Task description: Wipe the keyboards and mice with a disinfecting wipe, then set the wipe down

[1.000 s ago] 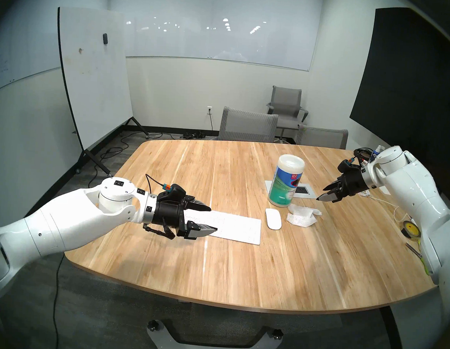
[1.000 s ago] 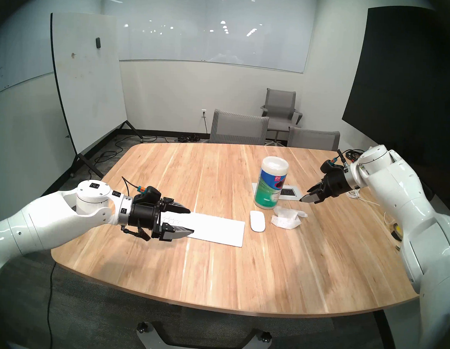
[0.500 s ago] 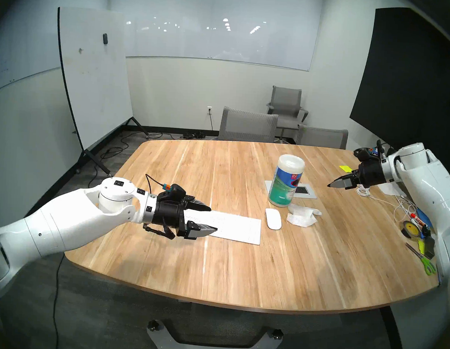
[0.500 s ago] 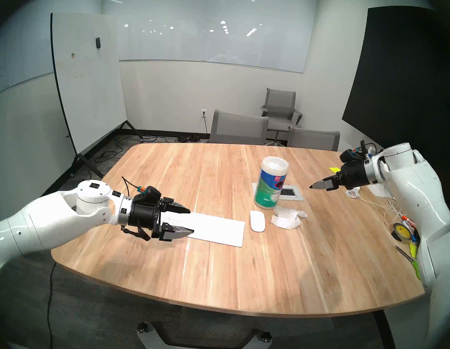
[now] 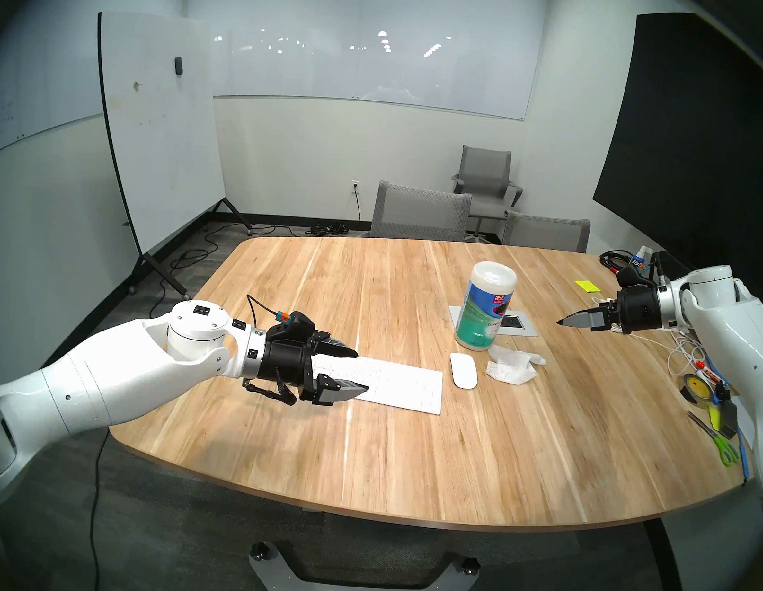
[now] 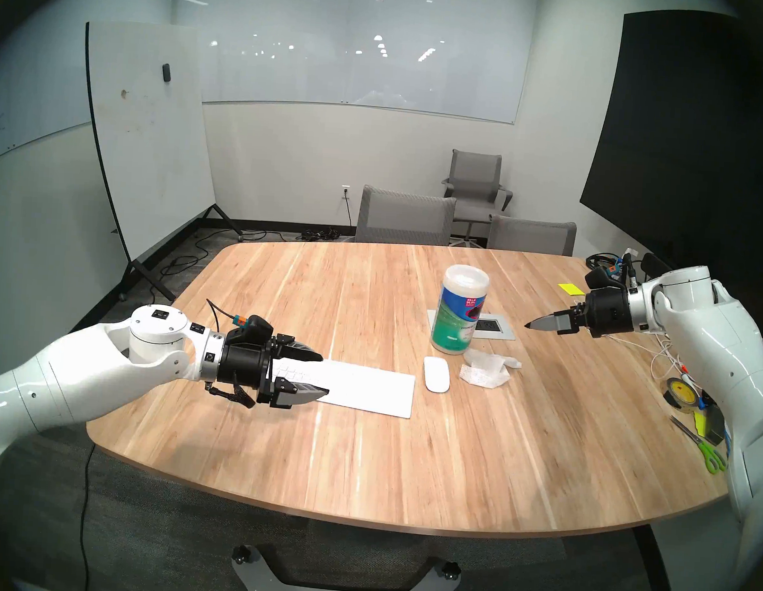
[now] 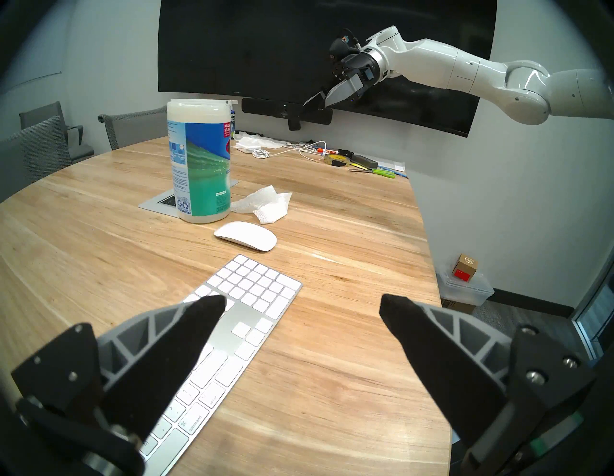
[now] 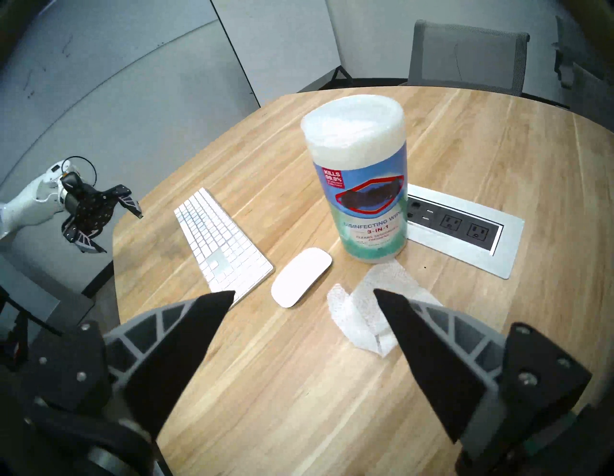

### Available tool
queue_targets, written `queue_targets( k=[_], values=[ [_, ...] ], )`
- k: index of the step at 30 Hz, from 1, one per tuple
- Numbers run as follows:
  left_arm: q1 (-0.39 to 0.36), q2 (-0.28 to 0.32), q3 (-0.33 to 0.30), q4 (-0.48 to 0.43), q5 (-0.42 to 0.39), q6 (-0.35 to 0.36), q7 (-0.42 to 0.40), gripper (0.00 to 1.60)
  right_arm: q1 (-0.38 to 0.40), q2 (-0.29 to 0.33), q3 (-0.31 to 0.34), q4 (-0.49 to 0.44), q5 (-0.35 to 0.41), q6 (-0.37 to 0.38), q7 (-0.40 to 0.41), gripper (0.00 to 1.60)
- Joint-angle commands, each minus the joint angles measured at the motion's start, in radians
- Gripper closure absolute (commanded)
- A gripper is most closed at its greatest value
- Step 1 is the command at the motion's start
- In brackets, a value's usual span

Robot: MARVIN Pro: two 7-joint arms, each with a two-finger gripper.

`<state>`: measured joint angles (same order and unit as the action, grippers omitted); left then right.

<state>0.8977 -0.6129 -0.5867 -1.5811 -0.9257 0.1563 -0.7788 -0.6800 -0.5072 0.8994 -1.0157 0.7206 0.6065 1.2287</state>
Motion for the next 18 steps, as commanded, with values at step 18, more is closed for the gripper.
queue_targets(
  k=[18],
  values=[
    [-0.013,0.001,-0.012,-0.013,-0.005,-0.002,-0.001,0.0,-0.312,0.0,0.079,-0.109,0.242,-0.301,-0.078,0.0]
  ],
)
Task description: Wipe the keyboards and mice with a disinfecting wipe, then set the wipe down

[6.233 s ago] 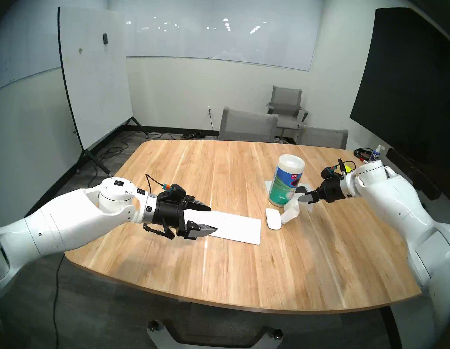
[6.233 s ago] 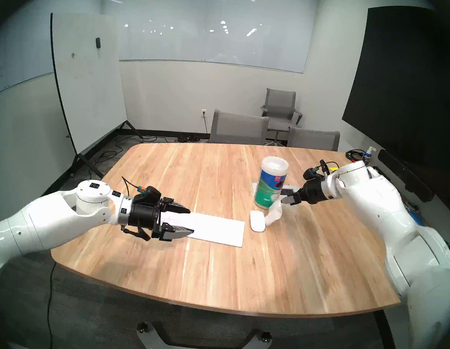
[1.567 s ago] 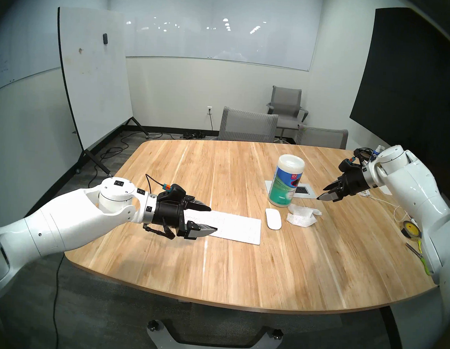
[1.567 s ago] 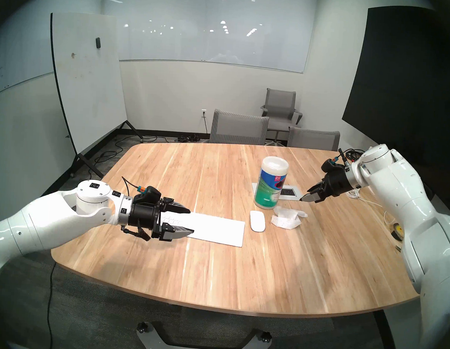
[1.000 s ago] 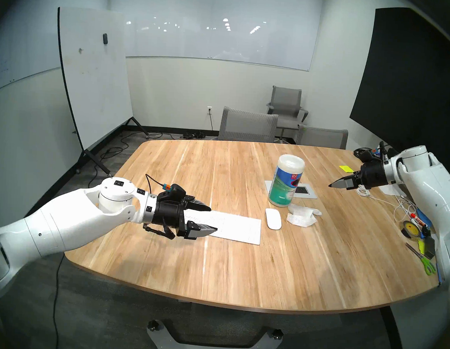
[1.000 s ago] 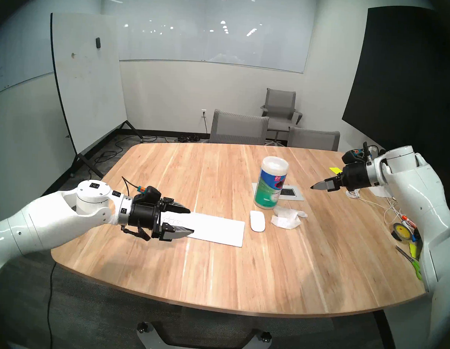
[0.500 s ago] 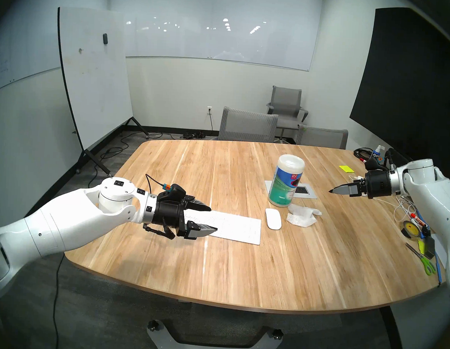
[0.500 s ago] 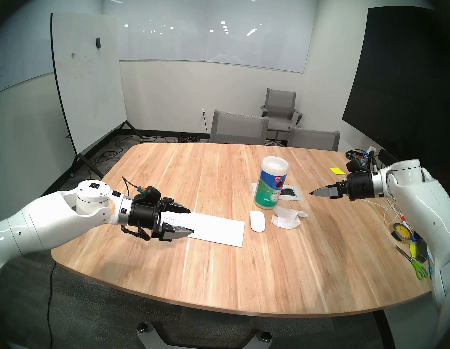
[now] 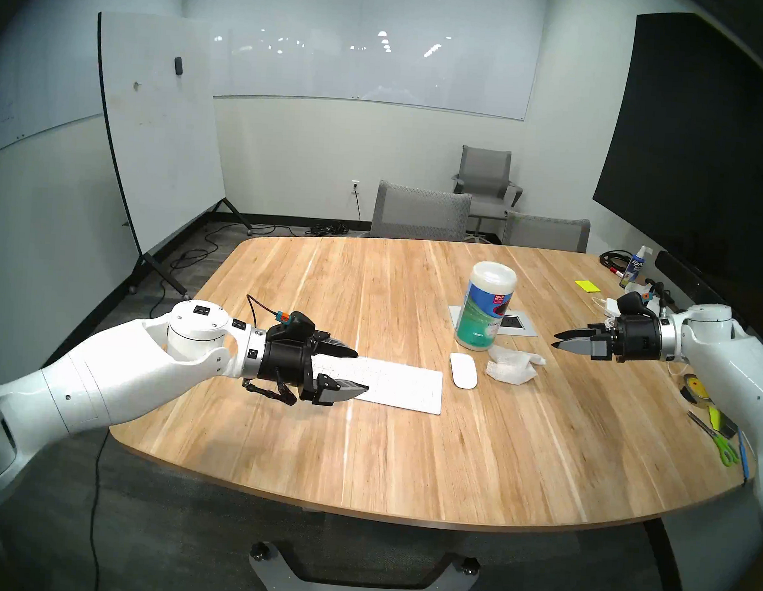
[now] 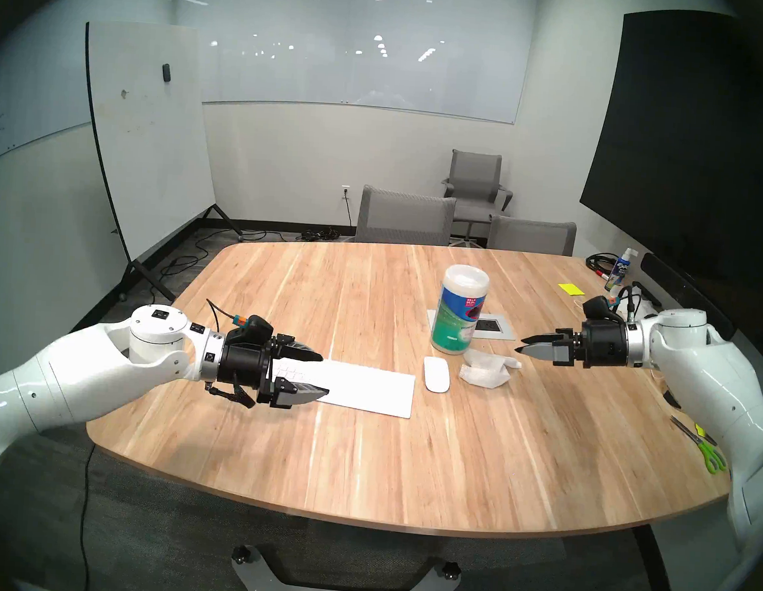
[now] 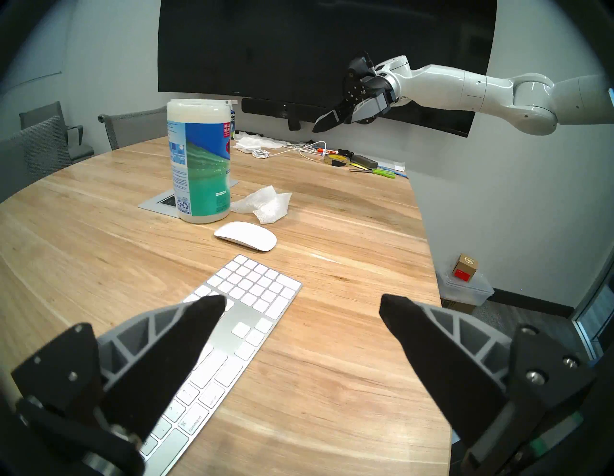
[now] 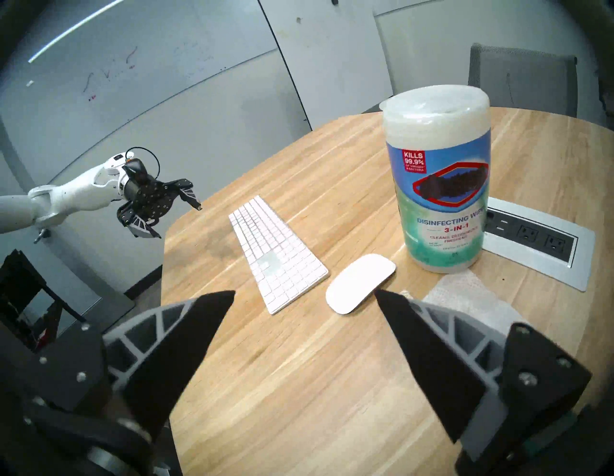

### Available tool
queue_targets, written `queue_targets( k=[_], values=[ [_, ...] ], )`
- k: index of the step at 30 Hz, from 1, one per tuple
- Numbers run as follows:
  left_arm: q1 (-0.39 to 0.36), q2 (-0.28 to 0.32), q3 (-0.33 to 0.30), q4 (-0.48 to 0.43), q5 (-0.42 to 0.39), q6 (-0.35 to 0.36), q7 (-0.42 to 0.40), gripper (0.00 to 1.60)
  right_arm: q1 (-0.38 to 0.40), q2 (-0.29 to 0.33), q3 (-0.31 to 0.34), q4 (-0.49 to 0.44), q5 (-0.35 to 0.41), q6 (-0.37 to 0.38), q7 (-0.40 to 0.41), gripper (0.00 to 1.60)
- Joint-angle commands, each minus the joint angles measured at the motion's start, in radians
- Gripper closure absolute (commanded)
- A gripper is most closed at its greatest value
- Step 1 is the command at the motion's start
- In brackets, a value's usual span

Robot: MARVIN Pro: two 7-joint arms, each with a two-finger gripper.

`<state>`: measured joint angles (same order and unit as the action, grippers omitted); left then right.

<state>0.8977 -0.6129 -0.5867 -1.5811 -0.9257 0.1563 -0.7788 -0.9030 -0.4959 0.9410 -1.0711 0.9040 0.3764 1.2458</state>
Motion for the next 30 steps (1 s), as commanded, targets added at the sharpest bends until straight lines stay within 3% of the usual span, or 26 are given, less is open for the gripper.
queue_targets(
  k=[1,5,12,30],
  values=[
    [-0.013,0.001,-0.012,-0.013,-0.005,-0.002,-0.001,0.0,-0.099,-0.013,0.042,-0.062,0.066,-0.075,-0.115,0.0],
    [-0.013,0.001,-0.012,-0.013,-0.005,-0.002,-0.001,0.0,-0.152,-0.004,0.067,-0.118,0.093,-0.107,-0.212,0.0],
    [-0.013,0.001,-0.012,-0.013,-0.005,-0.002,-0.001,0.0,-0.192,0.004,0.081,-0.156,0.107,-0.134,-0.28,0.0],
    [-0.013,0.001,-0.012,-0.013,-0.005,-0.002,-0.001,0.0,-0.201,-0.002,0.084,-0.14,0.126,-0.125,-0.255,0.0]
  ],
)
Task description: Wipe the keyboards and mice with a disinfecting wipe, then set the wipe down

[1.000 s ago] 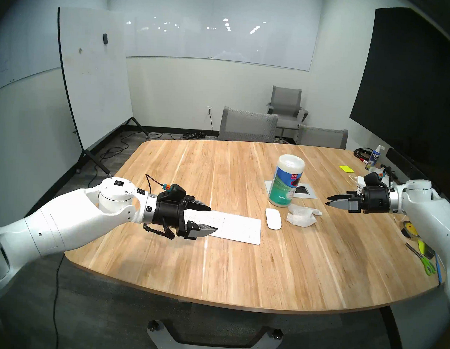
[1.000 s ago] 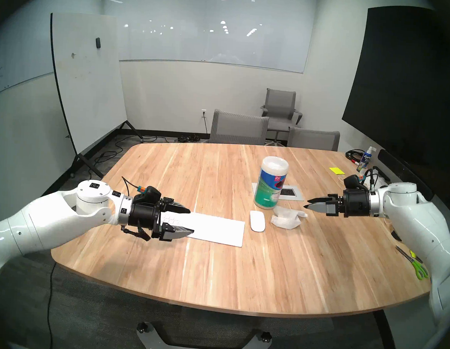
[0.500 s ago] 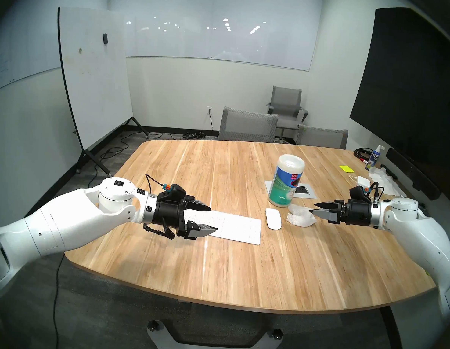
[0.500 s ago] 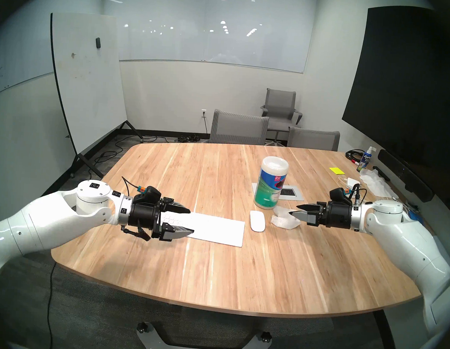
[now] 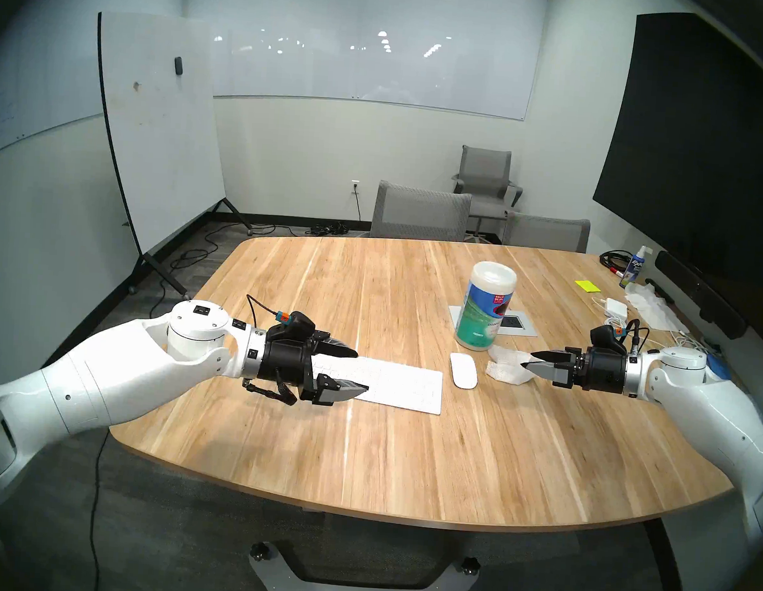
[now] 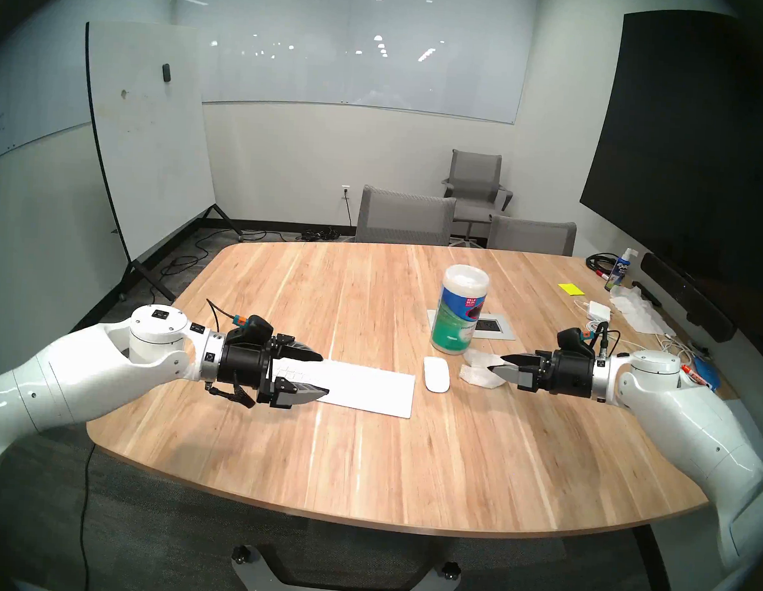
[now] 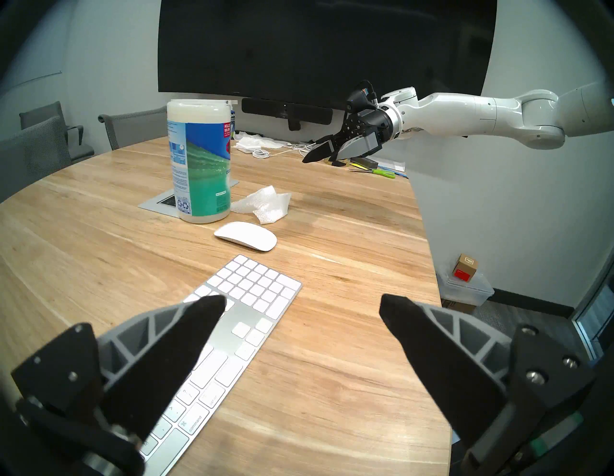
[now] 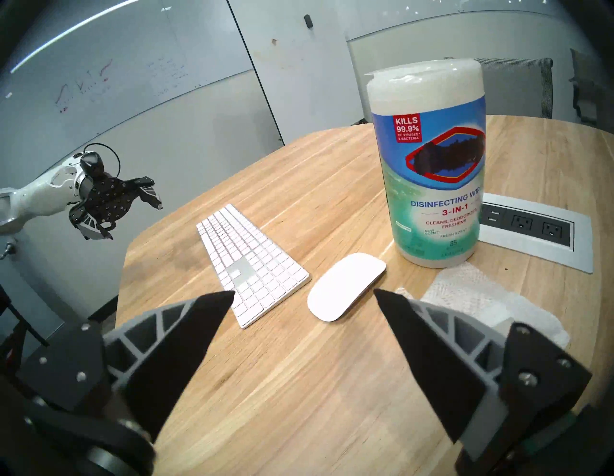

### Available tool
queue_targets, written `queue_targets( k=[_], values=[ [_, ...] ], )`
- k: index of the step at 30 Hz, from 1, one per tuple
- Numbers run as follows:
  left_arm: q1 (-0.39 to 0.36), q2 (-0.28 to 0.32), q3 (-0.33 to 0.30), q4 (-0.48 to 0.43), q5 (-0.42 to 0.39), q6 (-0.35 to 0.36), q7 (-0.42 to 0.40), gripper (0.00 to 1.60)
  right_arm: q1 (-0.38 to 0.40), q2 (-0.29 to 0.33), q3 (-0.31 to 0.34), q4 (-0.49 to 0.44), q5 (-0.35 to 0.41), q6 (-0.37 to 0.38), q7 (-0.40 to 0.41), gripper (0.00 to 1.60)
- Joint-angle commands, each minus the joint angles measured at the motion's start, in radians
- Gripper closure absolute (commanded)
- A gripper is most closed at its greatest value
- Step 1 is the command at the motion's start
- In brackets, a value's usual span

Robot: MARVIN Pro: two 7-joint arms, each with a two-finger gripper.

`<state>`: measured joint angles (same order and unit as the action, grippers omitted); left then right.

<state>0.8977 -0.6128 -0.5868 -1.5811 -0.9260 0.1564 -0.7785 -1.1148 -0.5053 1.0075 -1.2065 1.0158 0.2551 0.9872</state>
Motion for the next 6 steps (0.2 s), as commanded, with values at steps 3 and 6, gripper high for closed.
queue_targets(
  k=[3,6],
  values=[
    [-0.013,0.001,-0.012,-0.013,-0.005,-0.002,-0.001,0.0,0.011,0.007,0.019,-0.005,0.014,-0.004,0.004,0.0],
    [-0.013,0.001,-0.012,-0.013,-0.005,-0.002,-0.001,0.0,0.01,0.007,0.019,-0.005,0.014,-0.003,0.005,0.0]
  ],
)
